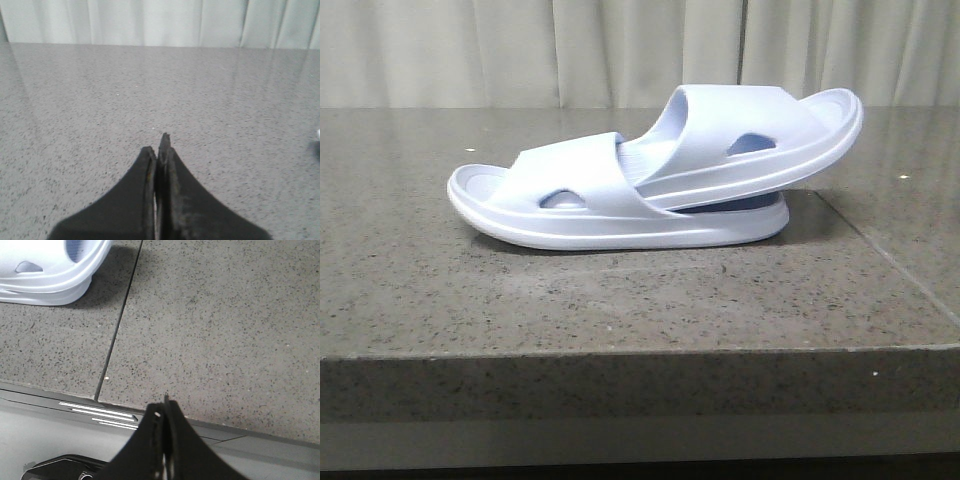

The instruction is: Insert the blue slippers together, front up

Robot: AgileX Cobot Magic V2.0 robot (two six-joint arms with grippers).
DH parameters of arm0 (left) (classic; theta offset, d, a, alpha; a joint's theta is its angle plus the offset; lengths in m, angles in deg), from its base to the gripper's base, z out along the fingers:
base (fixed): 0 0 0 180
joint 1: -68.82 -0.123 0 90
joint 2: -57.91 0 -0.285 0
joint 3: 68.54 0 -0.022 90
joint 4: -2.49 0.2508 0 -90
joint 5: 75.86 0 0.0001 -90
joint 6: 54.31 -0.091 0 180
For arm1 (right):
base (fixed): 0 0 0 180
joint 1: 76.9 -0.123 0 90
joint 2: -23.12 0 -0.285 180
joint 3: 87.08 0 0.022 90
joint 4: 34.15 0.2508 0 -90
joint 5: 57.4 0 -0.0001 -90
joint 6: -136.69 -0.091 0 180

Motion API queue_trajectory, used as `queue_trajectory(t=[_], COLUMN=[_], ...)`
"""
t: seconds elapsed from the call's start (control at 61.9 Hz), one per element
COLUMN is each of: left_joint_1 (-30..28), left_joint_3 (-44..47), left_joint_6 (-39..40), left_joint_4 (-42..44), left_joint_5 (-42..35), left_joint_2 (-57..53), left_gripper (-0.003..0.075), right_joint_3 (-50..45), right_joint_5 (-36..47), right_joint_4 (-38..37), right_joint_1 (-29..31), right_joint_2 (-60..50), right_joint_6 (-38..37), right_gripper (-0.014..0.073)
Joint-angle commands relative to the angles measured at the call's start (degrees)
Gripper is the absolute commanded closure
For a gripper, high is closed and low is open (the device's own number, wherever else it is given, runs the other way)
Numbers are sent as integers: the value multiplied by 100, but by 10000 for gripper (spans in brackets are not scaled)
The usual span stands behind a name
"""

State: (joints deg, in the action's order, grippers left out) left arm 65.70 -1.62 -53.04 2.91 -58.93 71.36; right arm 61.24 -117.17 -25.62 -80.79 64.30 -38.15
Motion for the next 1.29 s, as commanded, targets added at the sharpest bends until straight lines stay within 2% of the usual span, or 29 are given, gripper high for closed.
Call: queue_trajectory(t=[0.0, 0.129, 0.194, 0.744, 0.986, 1.277], left_joint_1=[-49, -49, -49, 237, 583, 583], left_joint_3=[456, 1110, 1059, 1083, 1083, 1083], left_joint_6=[-10, -10, -10, -10, -10, -10], left_joint_4=[-172, -335, -335, -394, -408, -408], left_joint_5=[-1177, -1931, -1625, -2260, -2278, -2278], left_joint_2=[-334, -710, -698, -698, -698, -687], left_gripper=[741, 741, 741, 741, 741, 741], right_joint_3=[144, 144, 144, 144, 144, 144], right_joint_5=[292, 292, 274, 274, 274, 274], right_joint_4=[41, 41, 41, 41, 41, 41], right_joint_1=[0, 0, 0, 0, 0, 0], right_joint_2=[10, 10, 10, 10, 10, 10], right_joint_6=[26, 26, 26, 26, 26, 26], right_gripper=[660, 660, 660, 660, 660, 660])
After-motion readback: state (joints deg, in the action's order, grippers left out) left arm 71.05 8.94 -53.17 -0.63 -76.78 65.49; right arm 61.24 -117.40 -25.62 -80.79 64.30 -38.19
